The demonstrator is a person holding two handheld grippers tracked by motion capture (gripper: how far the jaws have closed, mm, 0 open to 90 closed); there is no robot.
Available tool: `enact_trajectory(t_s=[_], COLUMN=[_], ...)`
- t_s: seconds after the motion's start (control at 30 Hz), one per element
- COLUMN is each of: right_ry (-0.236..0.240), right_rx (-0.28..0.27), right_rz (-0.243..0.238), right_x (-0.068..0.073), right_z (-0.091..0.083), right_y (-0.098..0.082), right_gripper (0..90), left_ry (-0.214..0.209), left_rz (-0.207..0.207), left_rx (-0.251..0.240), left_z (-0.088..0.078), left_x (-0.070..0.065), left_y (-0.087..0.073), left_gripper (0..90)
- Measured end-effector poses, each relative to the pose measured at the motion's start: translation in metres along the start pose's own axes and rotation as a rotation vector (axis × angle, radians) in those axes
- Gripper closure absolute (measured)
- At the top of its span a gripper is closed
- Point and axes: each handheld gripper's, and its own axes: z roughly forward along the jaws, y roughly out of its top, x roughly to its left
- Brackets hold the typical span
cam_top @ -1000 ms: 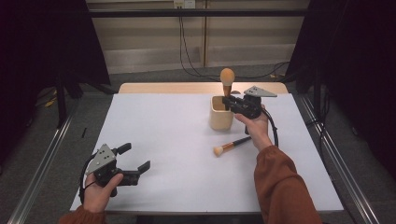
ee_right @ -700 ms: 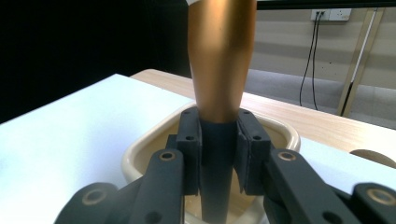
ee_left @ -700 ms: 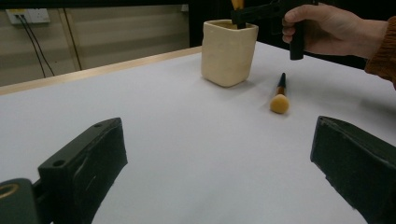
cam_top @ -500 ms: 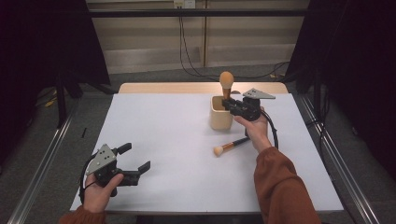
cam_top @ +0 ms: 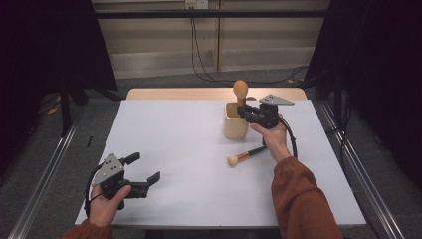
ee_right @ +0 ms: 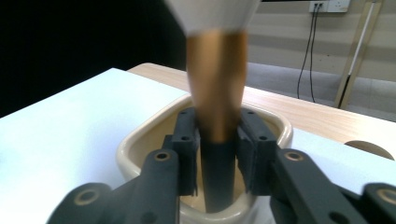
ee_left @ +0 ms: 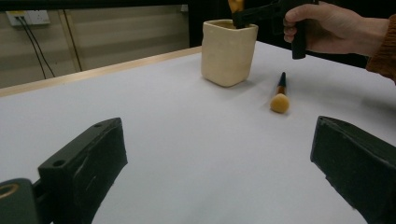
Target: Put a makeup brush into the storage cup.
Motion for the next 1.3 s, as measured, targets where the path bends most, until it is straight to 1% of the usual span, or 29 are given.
enact_trajectory(t_s=[0.07,0.1,0.13,0.2,0.27,0.33,0.37,0.4,0.47,0.53,0.6,0.63,0.7,0.87,0.97,1.07,1.1,1.17,1.23,1.3], right_ry=[-0.009,-0.01,-0.01,-0.016,-0.016,-0.007,0.001,-0.003,0.0,-0.006,-0.01,-0.009,-0.014,-0.011,-0.011,-0.011,-0.018,-0.019,-0.019,-0.015], right_rx=[-0.004,-0.007,-0.014,-0.019,-0.026,-0.032,-0.04,-0.038,-0.029,-0.025,-0.031,-0.03,-0.034,-0.038,-0.043,-0.04,-0.041,-0.043,-0.046,-0.048], right_rz=[-0.002,0.0,0.009,0.003,-0.003,0.004,0.01,0.012,0.011,0.019,0.027,0.028,0.02,0.008,0.016,0.01,0.016,0.015,0.028,0.033], right_x=[0.001,0.002,0.002,0.003,0.004,0.004,0.004,0.005,0.005,0.005,0.005,0.006,0.007,0.01,0.013,0.015,0.016,0.016,0.016,0.016], right_z=[0.0,-0.001,-0.001,-0.002,-0.004,-0.006,-0.007,-0.008,-0.009,-0.009,-0.012,-0.012,-0.015,-0.022,-0.026,-0.031,-0.033,-0.037,-0.04,-0.043], right_y=[0.0,-0.001,-0.001,0.0,0.0,0.002,0.002,0.002,0.002,0.001,0.001,0.001,0.001,0.003,0.003,0.003,0.002,0.0,-0.002,-0.005], right_gripper=[68.3,65.2,64.0,62.4,59.0,56.9,54.4,50.8,46.7,39.3,33.2,32.0,29.7,22.2,15.4,10.3,7.9,6.8,2.5,1.5], left_ry=[0.0,-0.001,-0.001,0.001,0.003,0.002,0.003,0.002,0.001,0.003,0.005,0.008,0.017,0.018,0.015,0.013,0.014,0.012,0.013,0.011], left_rz=[-0.005,-0.002,-0.002,-0.002,-0.002,-0.005,-0.005,-0.004,-0.004,-0.004,-0.007,-0.006,-0.013,-0.012,-0.015,-0.014,-0.014,-0.014,-0.015,-0.015], left_rx=[0.0,0.002,0.004,0.003,0.006,0.006,0.006,0.006,0.004,0.004,0.0,0.004,-0.004,-0.006,-0.008,-0.008,-0.008,-0.01,-0.009,-0.005], left_z=[0.0,0.0,0.0,0.0,-0.001,0.0,0.0,0.0,0.0,0.0,0.0,0.0,0.0,0.0,0.0,-0.001,-0.001,-0.001,0.0,0.0], left_x=[0.0,0.0,0.0,0.001,0.001,0.001,0.001,0.001,0.001,0.001,0.0,0.001,0.0,0.001,0.001,0.001,0.001,0.001,0.0,0.0], left_y=[0.0,0.0,0.0,0.0,0.0,0.0,0.0,0.0,0.0,0.0,0.0,0.0,-0.001,-0.001,-0.001,-0.001,-0.001,0.0,0.0,-0.001], left_gripper=[3.3,3.3,3.3,3.3,3.4,3.4,3.4,3.4,3.4,3.4,3.4,3.4,3.3,3.1,3.0,3.1,3.1,3.1,3.1,3.1])
